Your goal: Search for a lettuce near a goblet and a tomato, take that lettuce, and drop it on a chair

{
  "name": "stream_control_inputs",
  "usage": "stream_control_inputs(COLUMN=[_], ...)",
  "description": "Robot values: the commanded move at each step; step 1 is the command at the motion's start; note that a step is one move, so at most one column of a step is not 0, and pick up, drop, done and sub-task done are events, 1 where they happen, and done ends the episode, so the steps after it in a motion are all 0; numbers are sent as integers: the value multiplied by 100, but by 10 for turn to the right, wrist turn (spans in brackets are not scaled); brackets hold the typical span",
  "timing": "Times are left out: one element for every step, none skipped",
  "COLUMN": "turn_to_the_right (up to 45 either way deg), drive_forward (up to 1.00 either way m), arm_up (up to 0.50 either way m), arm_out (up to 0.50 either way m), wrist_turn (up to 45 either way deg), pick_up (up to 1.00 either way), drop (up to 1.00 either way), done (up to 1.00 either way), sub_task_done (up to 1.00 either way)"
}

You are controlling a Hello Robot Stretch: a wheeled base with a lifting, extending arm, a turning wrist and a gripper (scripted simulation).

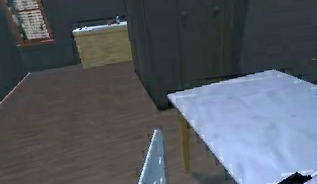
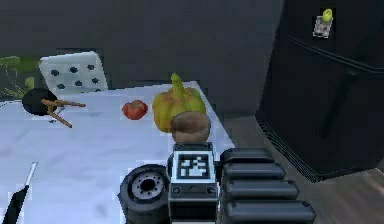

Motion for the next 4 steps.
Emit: stream_control_inputs(turn_to_the_right=[360, -450, -450, -450], drive_forward=[0, 0, 0, 0], arm_up=[0, 0, 0, 0], arm_out=[0, 0, 0, 0], wrist_turn=[0, 0, 0, 0], pick_up=[0, 0, 0, 0], drop=[0, 0, 0, 0], done=[0, 0, 0, 0], sub_task_done=[0, 0, 0, 0])
